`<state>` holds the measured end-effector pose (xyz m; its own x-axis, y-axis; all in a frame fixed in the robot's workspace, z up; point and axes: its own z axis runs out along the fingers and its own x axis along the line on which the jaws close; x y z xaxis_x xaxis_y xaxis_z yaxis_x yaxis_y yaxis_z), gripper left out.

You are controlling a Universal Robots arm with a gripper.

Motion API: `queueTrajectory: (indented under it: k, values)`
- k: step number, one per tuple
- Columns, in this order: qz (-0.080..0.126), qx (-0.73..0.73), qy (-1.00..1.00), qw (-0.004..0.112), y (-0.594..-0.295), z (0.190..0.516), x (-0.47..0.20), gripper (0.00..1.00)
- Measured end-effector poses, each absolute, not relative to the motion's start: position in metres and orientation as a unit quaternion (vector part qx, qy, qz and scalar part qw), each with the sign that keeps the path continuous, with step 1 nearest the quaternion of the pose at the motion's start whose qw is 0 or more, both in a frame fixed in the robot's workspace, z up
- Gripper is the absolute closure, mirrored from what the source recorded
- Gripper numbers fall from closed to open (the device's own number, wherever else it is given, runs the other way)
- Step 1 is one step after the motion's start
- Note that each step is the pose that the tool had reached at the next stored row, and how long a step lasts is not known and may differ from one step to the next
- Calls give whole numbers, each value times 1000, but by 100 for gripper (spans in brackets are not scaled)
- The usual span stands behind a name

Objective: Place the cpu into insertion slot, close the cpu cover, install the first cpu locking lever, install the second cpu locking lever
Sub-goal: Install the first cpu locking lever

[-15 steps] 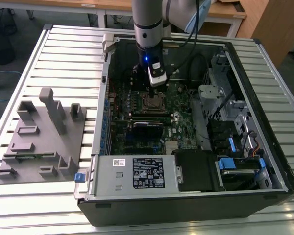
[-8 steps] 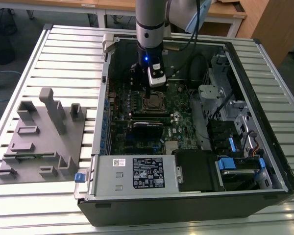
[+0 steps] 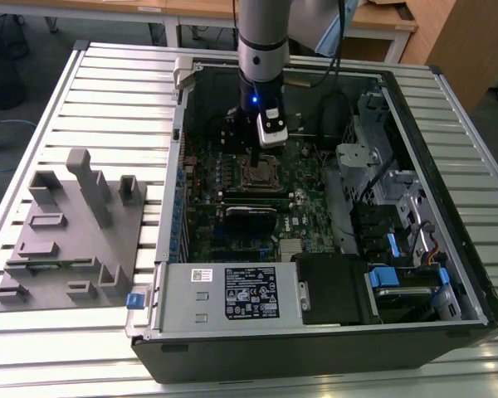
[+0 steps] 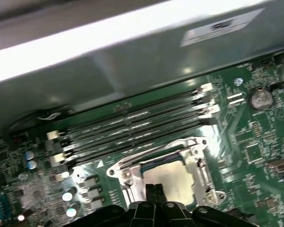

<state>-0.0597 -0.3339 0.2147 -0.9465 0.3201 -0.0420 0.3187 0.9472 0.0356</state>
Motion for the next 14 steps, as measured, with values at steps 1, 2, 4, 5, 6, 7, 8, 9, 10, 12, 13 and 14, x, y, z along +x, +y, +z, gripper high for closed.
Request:
queueTrajectory:
  k: [1, 2, 4, 5, 6, 7, 8, 9, 10, 12, 13, 14]
  values:
    - [14, 162, 986, 22, -334, 215, -56, 90]
    - [14, 161, 987, 22, -334, 214, -52, 90]
    - [14, 157, 987, 21, -334, 214, -48, 90]
    - [14, 152, 988, 21, -334, 213, -47, 90]
    - [14, 147, 989, 21, -334, 213, -47, 90]
    - [14, 140, 990, 21, -334, 213, -47, 90]
    - [14, 134, 991, 21, -334, 213, -47, 90]
    - [15, 127, 992, 21, -334, 212, -47, 90]
    - [15, 121, 992, 21, -334, 212, -47, 90]
    - [15, 107, 994, 21, -334, 212, -47, 90]
    - [15, 101, 995, 21, -334, 212, -47, 90]
    - [15, 98, 995, 21, -334, 212, -47, 90]
